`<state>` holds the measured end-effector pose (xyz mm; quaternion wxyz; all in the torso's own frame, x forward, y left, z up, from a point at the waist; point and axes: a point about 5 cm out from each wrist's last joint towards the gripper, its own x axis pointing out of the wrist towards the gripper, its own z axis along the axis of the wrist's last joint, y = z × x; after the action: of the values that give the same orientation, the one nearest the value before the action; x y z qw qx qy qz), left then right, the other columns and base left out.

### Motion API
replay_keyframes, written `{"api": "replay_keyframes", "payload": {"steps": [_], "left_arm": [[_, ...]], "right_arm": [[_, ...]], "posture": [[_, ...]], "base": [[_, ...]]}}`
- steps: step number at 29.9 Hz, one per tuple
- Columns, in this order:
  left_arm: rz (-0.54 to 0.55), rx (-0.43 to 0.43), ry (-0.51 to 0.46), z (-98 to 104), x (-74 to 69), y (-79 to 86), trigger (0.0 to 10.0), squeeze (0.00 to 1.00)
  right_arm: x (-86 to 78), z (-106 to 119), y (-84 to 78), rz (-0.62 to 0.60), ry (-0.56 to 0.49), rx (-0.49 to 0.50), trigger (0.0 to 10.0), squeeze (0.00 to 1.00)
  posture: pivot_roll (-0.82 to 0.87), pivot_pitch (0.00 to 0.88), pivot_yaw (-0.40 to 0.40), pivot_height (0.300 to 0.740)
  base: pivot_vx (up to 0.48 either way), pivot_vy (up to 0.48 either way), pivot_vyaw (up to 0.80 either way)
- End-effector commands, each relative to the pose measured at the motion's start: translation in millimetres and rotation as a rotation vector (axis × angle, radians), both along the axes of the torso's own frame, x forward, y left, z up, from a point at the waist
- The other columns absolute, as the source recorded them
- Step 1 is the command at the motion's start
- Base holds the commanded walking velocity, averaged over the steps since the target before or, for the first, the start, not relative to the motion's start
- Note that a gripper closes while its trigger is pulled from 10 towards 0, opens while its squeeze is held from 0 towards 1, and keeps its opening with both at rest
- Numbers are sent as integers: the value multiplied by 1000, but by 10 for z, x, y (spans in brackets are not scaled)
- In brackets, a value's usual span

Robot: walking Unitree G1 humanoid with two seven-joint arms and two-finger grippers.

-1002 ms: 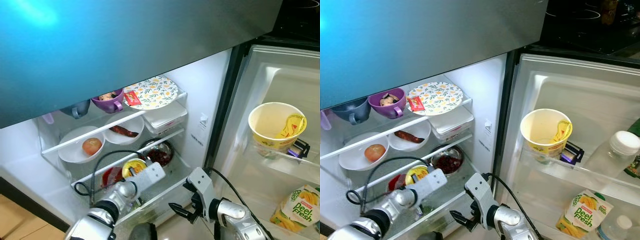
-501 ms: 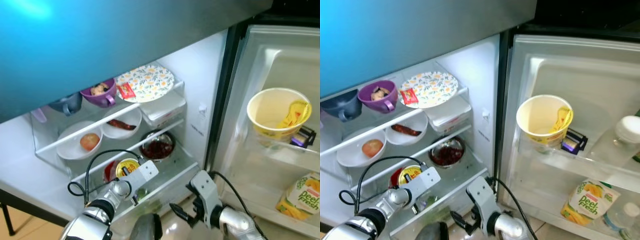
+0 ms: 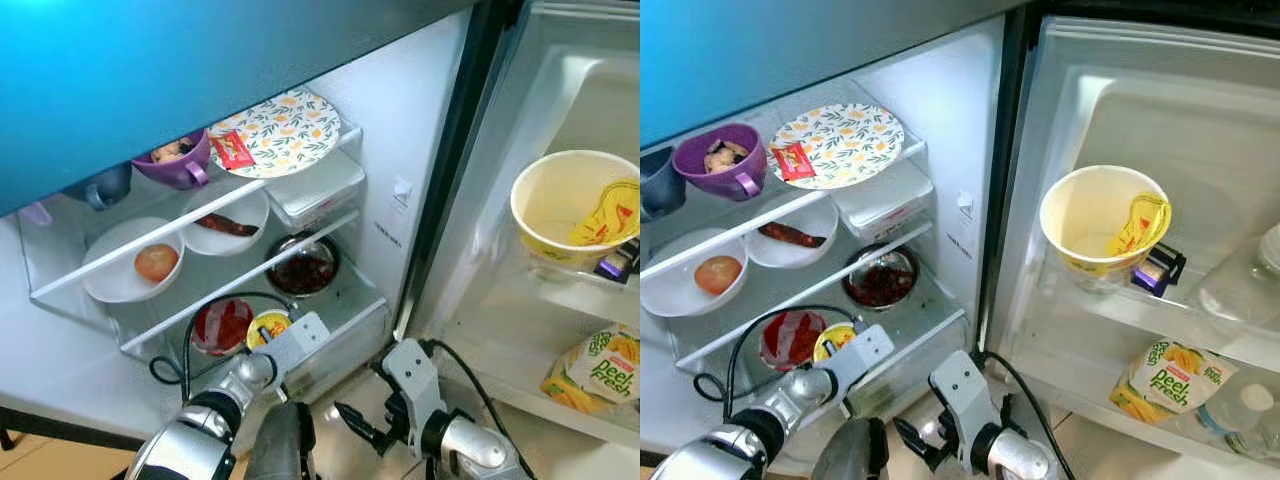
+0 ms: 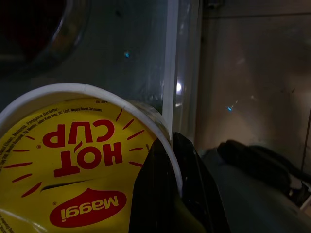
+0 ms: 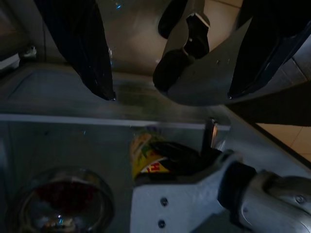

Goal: Restocking fridge

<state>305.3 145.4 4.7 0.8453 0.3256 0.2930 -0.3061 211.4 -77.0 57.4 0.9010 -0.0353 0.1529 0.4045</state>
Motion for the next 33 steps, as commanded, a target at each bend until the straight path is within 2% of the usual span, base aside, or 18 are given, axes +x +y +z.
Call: {"api": "replay_keyframes", "payload": {"steps": [1, 3, 8, 19, 25, 33], "left_arm": [[-15, 10, 6, -24, -21, -26, 10000, 0], [-16, 35, -34, 45, 50, -19, 10000, 0], [-10, 56, -78, 119, 122, 2, 10000, 0], [-45, 144, -126, 150, 150, 78, 10000, 0], [-26, 184, -176, 201, 200, 125, 10000, 0], [58, 141, -186, 245, 240, 177, 10000, 0]], "right_arm": [[-35, 21, 37, 7, 13, 16, 10000, 0], [-38, 86, 76, 15, 0, 31, 10000, 0], [-57, 158, 126, 25, -10, 50, 10000, 0], [-130, 257, 161, 23, -11, 66, 10000, 0], [-167, 330, 151, 11, -15, 75, 10000, 0], [-179, 390, 101, 0, -14, 68, 10000, 0]], "posture": [[-145, 299, 35, 582], [-144, 308, 33, 582], [-156, 322, 32, 582], [-170, 356, 44, 582], [-188, 374, 38, 582], [-205, 381, 36, 582]], "base": [[0, 0, 0], [0, 0, 0], [0, 0, 0], [0, 0, 0], [0, 0, 0], [0, 0, 0]]}}
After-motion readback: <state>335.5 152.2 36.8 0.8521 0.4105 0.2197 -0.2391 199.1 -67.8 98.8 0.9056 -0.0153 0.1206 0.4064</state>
